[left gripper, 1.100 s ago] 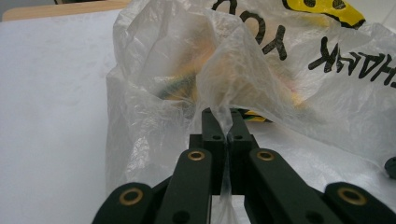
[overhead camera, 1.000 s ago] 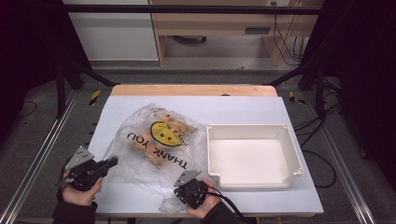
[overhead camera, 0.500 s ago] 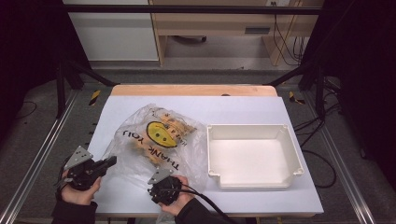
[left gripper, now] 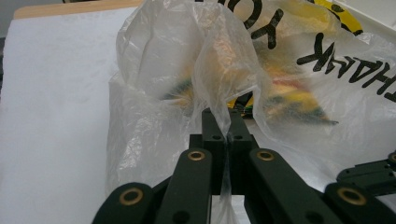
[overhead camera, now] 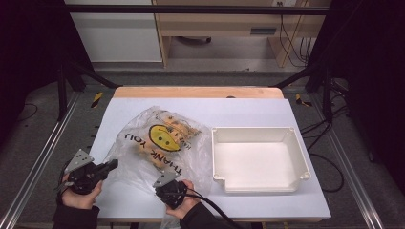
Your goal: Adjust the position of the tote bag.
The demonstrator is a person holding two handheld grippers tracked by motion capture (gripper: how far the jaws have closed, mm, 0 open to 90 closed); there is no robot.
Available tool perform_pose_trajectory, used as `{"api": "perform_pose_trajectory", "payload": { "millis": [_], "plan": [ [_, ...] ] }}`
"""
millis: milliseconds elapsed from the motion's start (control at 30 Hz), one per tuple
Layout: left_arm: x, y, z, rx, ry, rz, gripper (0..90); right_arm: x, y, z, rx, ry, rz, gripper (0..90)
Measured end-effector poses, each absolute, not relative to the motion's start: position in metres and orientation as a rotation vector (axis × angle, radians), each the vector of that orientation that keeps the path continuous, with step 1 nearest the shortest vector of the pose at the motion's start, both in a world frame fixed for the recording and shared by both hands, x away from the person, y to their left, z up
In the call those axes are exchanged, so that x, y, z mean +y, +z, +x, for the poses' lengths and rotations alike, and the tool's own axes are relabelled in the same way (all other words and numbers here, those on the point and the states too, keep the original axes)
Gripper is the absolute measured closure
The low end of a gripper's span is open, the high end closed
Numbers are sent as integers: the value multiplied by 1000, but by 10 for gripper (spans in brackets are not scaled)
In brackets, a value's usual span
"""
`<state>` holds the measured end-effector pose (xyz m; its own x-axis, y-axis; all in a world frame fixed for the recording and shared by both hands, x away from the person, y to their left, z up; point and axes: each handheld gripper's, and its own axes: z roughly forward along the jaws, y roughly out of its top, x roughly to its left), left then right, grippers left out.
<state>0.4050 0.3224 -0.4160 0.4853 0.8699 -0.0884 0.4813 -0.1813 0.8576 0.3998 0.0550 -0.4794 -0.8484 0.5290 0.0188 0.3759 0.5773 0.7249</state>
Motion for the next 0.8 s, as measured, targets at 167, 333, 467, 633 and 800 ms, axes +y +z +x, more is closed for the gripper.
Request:
{"api": "perform_pose_trajectory", "payload": {
  "millis": [167, 333, 467, 633, 800],
  "plan": [
    [322, -416, 405, 1137, 535, 1823, 894, 40, -472, 393, 2702, 1077, 700, 900],
    [319, -416, 406, 1138, 538, 1827, 894, 28, -470, 389, 2696, 1165, 716, 852],
    [320, -416, 405, 1134, 540, 1830, 893, 45, -481, 385, 2671, 1150, 672, 657],
    [322, -417, 406, 1139, 540, 1827, 894, 49, -484, 386, 2615, 1165, 688, 731],
    [321, -417, 406, 1139, 540, 1828, 894, 47, -487, 385, 2583, 1175, 712, 851]
  ]
}}
